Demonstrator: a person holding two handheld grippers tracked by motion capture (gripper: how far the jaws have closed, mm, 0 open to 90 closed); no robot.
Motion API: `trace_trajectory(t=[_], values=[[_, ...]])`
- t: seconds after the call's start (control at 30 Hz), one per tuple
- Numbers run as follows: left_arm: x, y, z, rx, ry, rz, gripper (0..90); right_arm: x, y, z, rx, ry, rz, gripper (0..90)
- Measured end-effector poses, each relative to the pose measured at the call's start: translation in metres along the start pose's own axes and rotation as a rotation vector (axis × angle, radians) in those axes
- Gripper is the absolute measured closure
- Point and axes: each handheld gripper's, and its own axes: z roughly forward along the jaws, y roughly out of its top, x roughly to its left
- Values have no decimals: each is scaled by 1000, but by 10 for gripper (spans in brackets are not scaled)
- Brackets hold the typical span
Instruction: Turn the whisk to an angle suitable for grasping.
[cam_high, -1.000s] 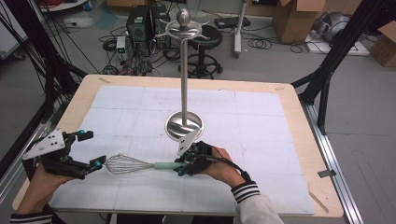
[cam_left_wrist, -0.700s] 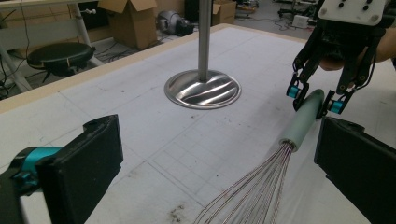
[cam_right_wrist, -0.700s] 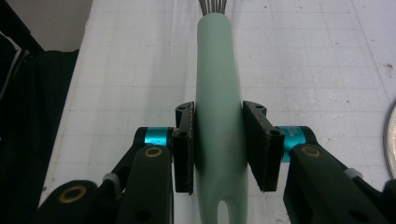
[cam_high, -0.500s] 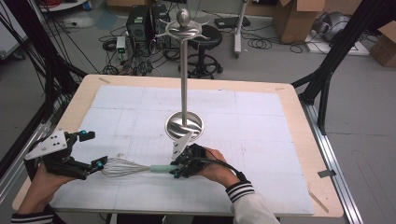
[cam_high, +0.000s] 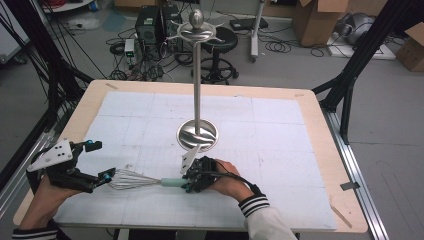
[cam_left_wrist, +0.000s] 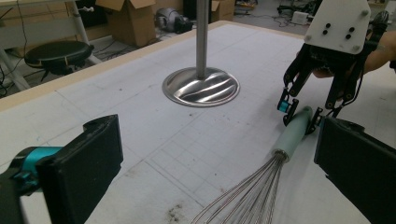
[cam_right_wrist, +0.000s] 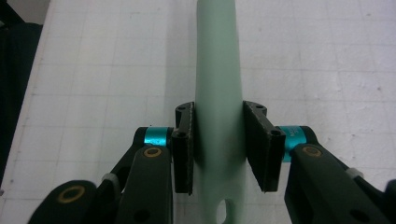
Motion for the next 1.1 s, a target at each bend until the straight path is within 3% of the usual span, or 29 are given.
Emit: trace_trajectory(t=[0.23,0.27,0.37,0.43,0.47,0.5,0.53,0.63,0.67,0.7,0.73,0.87,0.93,1.1], values=[[1,0,2,-1,1,-3,17,0,0,1,7,-4,-2,621],[1,0,2,-1,1,-4,17,0,0,-1,-17,-20,9,541],[1,0,2,1,0,-2,17,0,0,-5,-34,-32,18,471],[1,0,1,1,0,-1,17,0,-1,-9,-62,-33,36,370],[1,0,1,1,2,-1,17,0,-1,-15,-100,-34,54,267],[1,0,1,1,0,1,17,0,-1,-15,-100,-34,54,267],[1,0,1,2,0,2,17,0,-2,-19,-126,-40,71,191],[1,0,1,1,2,0,17,-1,-5,-31,-204,-86,123,61],[1,0,1,2,3,1,17,-1,-9,-41,-265,-145,165,2],[1,0,1,2,3,1,17,-1,-9,-41,-265,-145,165,2],[1,0,1,2,5,0,17,-2,-14,-51,-329,-165,205,2],[1,0,0,2,5,-1,17,-2,-22,-67,-376,-197,256,2],[1,0,1,4,4,1,17,-1,-29,-82,-440,-225,266,2],[1,0,1,4,3,1,17,2,-44,-105,-511,-262,279,2]])
